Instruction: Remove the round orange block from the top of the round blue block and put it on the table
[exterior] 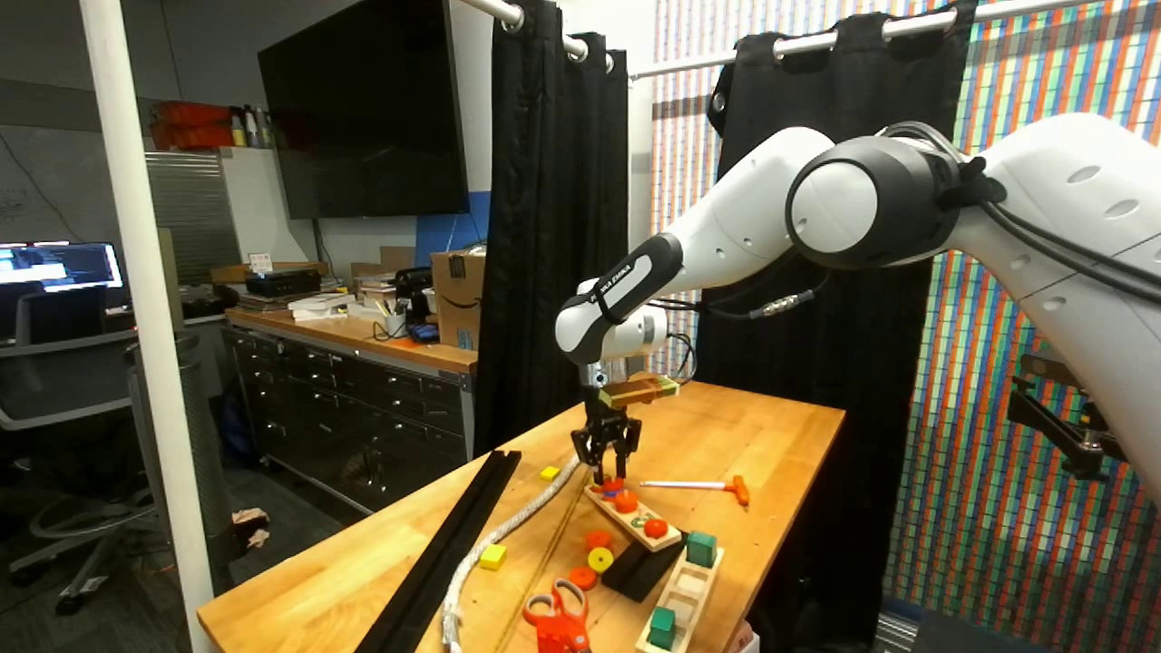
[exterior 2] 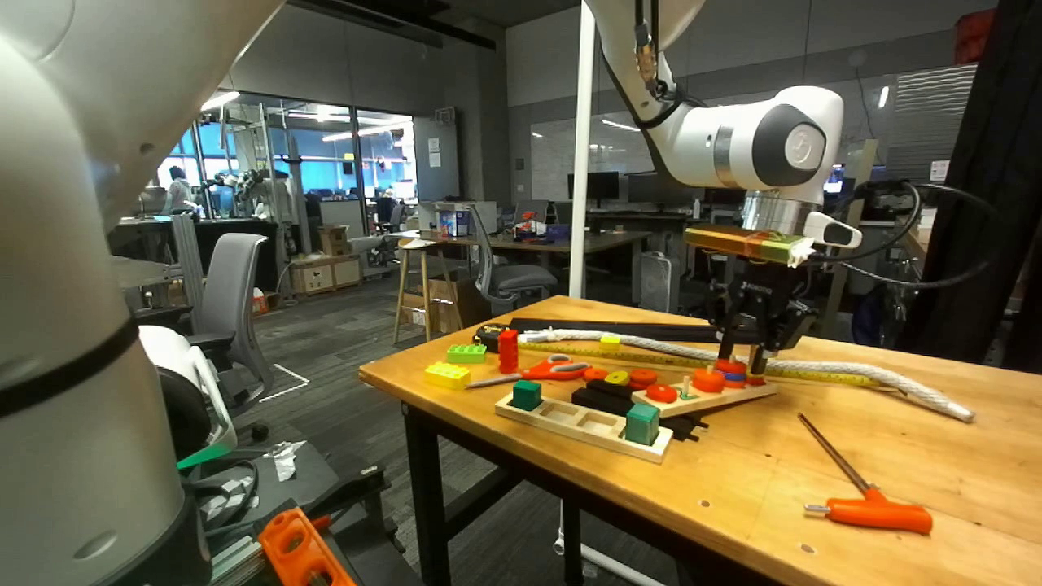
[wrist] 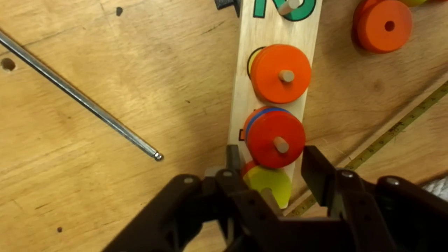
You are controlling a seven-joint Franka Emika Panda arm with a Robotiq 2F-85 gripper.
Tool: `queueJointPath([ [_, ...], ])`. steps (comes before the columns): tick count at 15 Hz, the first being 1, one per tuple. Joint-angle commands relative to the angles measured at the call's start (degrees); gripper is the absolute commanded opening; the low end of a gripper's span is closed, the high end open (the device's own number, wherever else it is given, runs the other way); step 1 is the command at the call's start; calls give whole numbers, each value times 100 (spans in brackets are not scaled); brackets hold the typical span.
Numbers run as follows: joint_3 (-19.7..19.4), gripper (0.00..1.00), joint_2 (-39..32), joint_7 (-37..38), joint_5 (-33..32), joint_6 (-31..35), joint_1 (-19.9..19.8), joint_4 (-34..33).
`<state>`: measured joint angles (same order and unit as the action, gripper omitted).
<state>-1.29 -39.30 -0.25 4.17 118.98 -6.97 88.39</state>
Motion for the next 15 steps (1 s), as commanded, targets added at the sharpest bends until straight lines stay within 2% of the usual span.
queueJointPath([
  [1,17,20,-23,-80,93,66,-3,-91],
  [2,15,17,-19,-72,91,79,1,-91],
  [3,12,22,-11,-61,88,80,5,-81],
  [8,-16,22,89,5,46,115,47,5],
  [15,-89,22,573,186,-81,249,216,352],
])
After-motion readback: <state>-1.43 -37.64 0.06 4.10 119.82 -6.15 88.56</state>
